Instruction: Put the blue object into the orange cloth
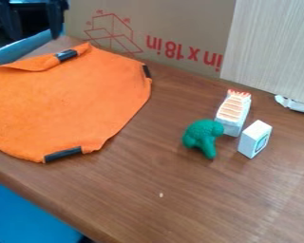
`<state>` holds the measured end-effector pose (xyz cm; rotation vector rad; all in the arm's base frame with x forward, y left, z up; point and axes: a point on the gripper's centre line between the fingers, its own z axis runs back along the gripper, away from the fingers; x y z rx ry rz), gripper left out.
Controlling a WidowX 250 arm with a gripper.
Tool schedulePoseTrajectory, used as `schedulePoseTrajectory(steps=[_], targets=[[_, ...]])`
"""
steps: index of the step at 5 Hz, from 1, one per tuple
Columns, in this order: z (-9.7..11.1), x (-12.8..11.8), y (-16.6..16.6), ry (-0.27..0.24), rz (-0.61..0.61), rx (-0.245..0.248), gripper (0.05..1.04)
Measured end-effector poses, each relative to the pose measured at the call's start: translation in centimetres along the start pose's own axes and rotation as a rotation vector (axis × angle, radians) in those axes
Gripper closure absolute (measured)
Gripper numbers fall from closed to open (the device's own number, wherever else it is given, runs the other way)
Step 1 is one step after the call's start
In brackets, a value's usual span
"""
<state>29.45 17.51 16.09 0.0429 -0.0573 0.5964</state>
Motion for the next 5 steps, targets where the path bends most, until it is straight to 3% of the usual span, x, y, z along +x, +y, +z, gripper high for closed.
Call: schedulePoseTrajectory(steps=[1, 3, 4, 5], targets=[[-0.7, -1.5, -1.8, -0.028, 0.013, 0.025, 0.084], [-1.1, -4.9, -6.2, -0.166, 0.103, -0.038, 0.084], [-1.6, -6.8, -9.2, -0.274, 0.131, -0.013, 0.083], [-2.6, -7.9, -10.9, -0.349, 0.159, 0.013, 0.084]])
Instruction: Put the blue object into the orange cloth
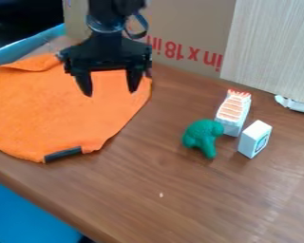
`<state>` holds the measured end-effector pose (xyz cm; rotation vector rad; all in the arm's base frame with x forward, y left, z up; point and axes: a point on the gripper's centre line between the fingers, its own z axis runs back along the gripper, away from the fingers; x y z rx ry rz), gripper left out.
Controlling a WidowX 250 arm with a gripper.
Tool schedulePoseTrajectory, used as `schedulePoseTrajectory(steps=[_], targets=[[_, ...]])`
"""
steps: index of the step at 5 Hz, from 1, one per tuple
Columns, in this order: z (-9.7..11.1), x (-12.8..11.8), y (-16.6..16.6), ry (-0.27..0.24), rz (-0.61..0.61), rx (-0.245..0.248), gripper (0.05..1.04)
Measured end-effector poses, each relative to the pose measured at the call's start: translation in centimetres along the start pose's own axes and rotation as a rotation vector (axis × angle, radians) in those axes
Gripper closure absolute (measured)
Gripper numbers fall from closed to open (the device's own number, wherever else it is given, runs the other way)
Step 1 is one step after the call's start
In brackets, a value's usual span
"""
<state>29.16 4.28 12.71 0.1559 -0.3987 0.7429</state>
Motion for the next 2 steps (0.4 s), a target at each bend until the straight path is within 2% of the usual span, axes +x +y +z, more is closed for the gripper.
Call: schedulePoseTrajectory(steps=[2], targets=[[-0.1, -2.0, -3.1, -0.055, 0.018, -0.024, 0.083]])
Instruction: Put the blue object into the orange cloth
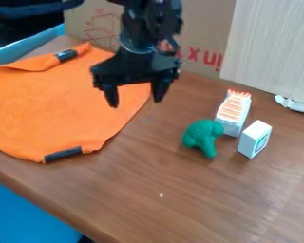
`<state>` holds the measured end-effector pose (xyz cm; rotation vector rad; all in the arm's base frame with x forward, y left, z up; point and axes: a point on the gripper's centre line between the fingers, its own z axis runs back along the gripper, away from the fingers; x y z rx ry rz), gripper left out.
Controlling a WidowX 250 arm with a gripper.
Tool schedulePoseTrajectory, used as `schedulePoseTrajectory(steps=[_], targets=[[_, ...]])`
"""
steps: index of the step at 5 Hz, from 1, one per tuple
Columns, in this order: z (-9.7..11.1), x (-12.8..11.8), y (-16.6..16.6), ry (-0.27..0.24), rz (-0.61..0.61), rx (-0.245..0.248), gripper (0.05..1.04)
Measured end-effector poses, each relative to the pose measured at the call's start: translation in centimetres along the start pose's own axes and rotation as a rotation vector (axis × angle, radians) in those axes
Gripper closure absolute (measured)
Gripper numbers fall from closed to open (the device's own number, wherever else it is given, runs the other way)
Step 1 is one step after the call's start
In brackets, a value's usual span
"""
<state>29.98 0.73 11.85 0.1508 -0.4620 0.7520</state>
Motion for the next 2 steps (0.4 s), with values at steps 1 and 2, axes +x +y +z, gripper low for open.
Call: schedulePoseTrajectory(steps=[1, 2], targets=[[0.6, -1.2, -1.4, -0.004, -0.014, -0.03, 0.083], [1.3, -1.9, -2.8, -0.015, -0.029, -0.064, 0.084]])
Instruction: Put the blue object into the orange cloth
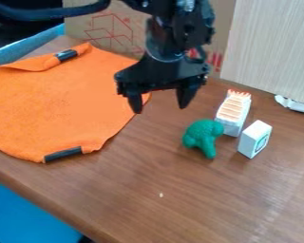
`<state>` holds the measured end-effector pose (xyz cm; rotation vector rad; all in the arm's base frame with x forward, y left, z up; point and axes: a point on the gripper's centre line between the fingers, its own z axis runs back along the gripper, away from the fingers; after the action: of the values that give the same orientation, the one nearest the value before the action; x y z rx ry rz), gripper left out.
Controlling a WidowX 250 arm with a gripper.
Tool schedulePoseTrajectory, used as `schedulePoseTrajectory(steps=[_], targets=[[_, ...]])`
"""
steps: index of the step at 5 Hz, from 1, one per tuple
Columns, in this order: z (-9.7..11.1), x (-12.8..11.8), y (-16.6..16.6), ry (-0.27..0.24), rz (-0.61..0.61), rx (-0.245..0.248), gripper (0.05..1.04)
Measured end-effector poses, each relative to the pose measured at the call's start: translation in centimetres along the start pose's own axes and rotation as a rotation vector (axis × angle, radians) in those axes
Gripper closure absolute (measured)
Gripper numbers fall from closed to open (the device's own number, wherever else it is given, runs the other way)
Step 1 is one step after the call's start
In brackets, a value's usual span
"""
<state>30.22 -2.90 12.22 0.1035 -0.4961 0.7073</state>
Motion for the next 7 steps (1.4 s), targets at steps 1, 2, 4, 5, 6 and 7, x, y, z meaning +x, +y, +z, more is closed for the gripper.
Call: schedulePoseTrajectory(steps=[1, 2, 4, 5, 6, 7], targets=[[0.5, -0.3, -1.8, 0.0, -0.001, -0.034, 0.083], [0.4, -0.4, -3.2, 0.025, 0.008, -0.052, 0.084], [-1.1, -1.5, -4.7, 0.103, 0.01, -0.063, 0.084], [-1.7, -2.3, -5.0, 0.142, 0.001, -0.071, 0.083], [-2.1, -2.7, -5.2, 0.161, -0.003, -0.072, 0.083], [-2.9, -3.1, -5.9, 0.191, -0.014, -0.059, 0.084]])
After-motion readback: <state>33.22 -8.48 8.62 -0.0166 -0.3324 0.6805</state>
